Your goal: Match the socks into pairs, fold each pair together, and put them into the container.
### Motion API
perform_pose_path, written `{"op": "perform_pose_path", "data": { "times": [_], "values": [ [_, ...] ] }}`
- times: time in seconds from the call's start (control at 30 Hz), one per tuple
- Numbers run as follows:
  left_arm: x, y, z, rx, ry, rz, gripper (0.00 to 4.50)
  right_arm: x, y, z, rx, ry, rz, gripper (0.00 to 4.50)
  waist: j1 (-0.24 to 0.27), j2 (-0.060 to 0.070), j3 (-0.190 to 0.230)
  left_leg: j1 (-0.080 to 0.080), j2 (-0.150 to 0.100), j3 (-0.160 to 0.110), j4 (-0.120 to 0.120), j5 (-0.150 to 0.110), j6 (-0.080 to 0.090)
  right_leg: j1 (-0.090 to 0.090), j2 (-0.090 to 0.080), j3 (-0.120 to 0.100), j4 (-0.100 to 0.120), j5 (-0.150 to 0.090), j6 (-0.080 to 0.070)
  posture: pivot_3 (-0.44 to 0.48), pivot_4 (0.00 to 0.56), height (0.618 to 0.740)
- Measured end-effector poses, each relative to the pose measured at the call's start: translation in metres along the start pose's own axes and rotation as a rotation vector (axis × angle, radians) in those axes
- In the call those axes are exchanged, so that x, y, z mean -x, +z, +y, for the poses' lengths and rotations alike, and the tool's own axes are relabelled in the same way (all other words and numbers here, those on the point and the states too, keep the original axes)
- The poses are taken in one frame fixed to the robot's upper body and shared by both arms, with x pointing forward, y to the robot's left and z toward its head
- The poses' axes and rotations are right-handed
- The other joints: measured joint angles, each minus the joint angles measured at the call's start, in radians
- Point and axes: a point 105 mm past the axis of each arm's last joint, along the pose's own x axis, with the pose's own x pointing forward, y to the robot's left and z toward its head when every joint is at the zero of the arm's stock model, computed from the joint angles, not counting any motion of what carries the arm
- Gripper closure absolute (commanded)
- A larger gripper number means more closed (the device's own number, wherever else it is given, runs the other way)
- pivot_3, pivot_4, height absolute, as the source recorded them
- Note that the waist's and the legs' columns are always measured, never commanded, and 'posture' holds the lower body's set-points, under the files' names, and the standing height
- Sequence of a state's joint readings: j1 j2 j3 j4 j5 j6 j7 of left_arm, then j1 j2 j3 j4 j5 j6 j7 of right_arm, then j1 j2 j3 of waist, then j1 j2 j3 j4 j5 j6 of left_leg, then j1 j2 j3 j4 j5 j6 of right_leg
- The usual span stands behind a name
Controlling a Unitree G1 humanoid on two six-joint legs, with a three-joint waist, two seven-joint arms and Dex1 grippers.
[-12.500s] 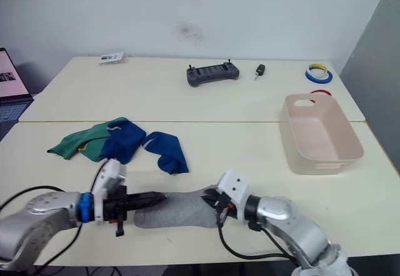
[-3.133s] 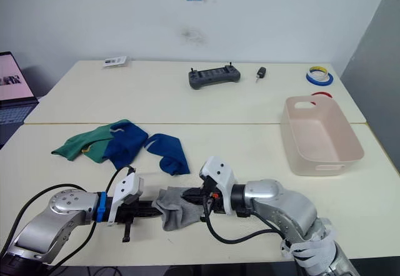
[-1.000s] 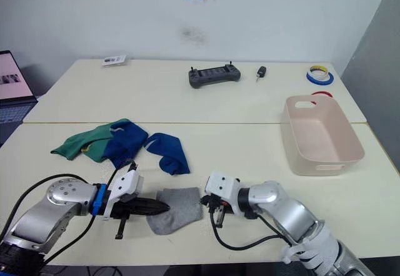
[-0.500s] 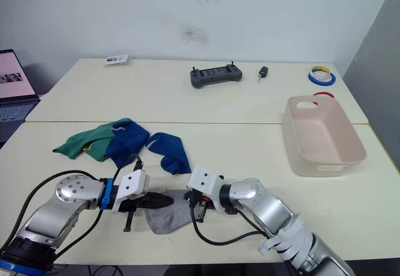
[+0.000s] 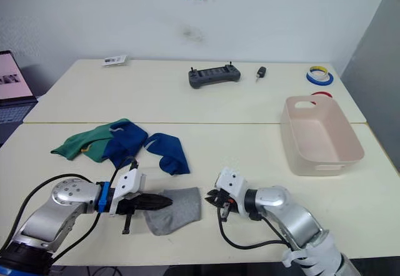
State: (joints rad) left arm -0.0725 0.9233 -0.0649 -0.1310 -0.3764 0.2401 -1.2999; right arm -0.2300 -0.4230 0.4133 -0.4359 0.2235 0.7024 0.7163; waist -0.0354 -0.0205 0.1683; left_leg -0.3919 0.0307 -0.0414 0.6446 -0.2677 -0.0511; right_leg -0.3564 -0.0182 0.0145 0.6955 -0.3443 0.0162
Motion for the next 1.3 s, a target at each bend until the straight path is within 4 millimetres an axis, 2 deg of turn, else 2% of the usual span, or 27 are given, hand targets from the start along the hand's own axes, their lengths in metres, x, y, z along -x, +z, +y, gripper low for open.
{"op": "perform_pose_path", "data": {
  "times": [0.1,0.23,0.27,0.57,0.93,1.2,1.3],
  "values": [
    [0.010,-0.001,-0.004,0.026,-0.006,0.026,4.50,0.006,0.002,0.003,-0.040,-0.004,-0.017,1.72,0.002,0.001,0.000,0.000,0.000,0.000,0.000,0.000,0.000,0.000,0.000,0.000,0.000,0.000,0.000,0.000,0.150,0.740],
    [0.006,-0.013,-0.003,0.033,0.014,0.038,4.50,0.004,0.006,0.010,-0.102,0.012,-0.038,0.24,0.004,0.001,0.001,0.000,-0.001,0.000,0.000,0.000,0.000,0.000,0.000,0.000,0.000,0.000,0.000,0.000,0.150,0.740],
    [0.003,-0.014,-0.002,0.027,0.019,0.030,4.50,0.003,0.006,0.011,-0.129,0.015,-0.042,0.04,0.004,0.001,0.001,0.000,-0.001,0.000,0.000,0.000,0.000,0.000,0.000,0.000,0.000,0.000,0.000,0.000,0.150,0.740],
    [-0.002,-0.020,-0.002,-0.039,0.019,0.026,4.50,-0.014,-0.001,0.004,-0.300,0.025,0.032,0.04,0.006,0.003,-0.001,0.002,-0.001,0.000,0.000,0.000,0.000,0.002,-0.001,0.000,0.000,0.000,0.000,0.000,0.150,0.740],
    [-0.002,-0.027,-0.006,-0.029,0.034,0.033,4.50,-0.044,0.009,0.018,-0.289,0.133,0.079,0.04,0.001,0.009,-0.008,0.009,-0.001,0.001,-0.003,0.000,0.000,0.005,0.000,0.002,0.000,0.000,0.000,0.000,0.150,0.740],
    [-0.002,-0.029,-0.007,-0.041,0.042,0.028,4.50,-0.052,0.013,0.023,-0.302,0.176,0.083,0.04,0.002,0.009,-0.009,0.009,-0.001,0.002,-0.003,0.000,0.000,0.005,0.000,0.002,0.000,0.000,0.000,0.000,0.150,0.740],
    [-0.002,-0.030,-0.008,-0.046,0.051,0.025,4.50,-0.055,0.014,0.025,-0.324,0.192,0.080,0.67,0.002,0.009,-0.009,0.009,-0.001,0.002,-0.003,0.000,0.000,0.005,0.000,0.002,0.000,0.000,0.000,0.000,0.150,0.740]
  ]
}}
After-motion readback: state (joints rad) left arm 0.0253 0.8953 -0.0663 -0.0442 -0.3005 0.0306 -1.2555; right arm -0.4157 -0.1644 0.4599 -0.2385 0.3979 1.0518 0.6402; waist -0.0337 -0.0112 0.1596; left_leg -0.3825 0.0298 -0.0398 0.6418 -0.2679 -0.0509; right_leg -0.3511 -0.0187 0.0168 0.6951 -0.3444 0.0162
